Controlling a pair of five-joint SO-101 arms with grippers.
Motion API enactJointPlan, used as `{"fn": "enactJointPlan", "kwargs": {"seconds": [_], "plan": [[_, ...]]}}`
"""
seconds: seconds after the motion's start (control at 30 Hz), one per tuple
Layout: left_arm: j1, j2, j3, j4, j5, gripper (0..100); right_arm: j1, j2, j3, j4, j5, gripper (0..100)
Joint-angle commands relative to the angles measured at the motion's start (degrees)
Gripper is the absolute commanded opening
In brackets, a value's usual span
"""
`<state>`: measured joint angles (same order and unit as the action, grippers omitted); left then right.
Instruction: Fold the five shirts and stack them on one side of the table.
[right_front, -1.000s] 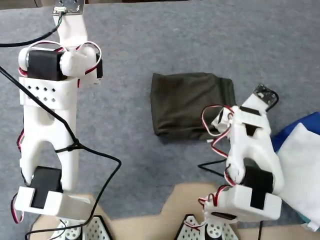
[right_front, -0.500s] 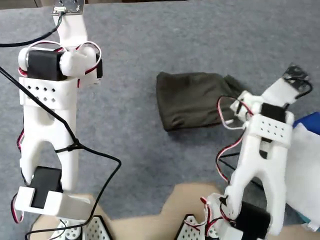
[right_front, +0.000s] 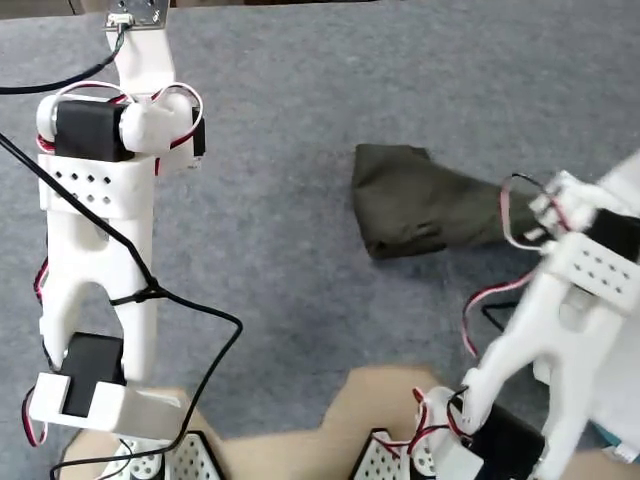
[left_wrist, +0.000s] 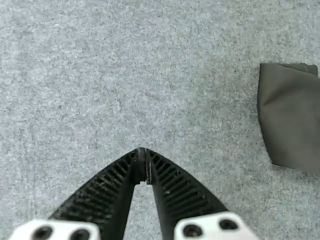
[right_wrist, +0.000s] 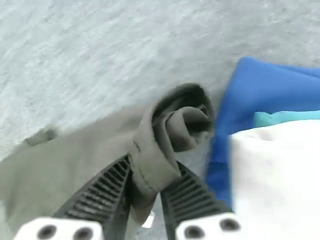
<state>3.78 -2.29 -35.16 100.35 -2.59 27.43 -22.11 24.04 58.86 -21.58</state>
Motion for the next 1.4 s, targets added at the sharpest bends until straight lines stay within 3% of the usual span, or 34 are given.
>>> {"fn": "enactJointPlan", "kwargs": {"seconds": [0.0,0.2,0.37,0.57,0.73,0.97,1.2,1.37], "plan": [[-0.35,-2.24,-0.09,0.53,0.53,2,-8.57,-0.13,-0.4,-2.29,-3.96,0.4],[-0.35,-4.09,0.09,0.53,0.62,2,-22.2,8.04,-11.03,-6.33,-8.53,0.4],[-1.05,-6.37,1.23,0.53,0.62,2,-32.04,20.7,-34.95,-4.92,-8.79,0.4],[-6.24,-9.36,3.78,0.53,0.53,2,-43.12,36.18,-70.81,9.67,-9.49,0.4],[-9.85,-11.21,3.78,0.53,0.26,2,-48.48,47.16,-90.07,26.73,-9.93,0.4],[-9.85,-11.21,3.78,0.53,0.26,2,-40.04,54.64,-102.64,42.37,-11.25,0.4],[-9.49,-11.03,3.52,0.44,0.26,2,-25.1,58.68,-103.16,43.43,-4.48,0.4],[-9.41,-10.86,3.43,0.35,0.26,2,-23.78,57.36,-97.1,43.52,-1.32,0.4]]}}
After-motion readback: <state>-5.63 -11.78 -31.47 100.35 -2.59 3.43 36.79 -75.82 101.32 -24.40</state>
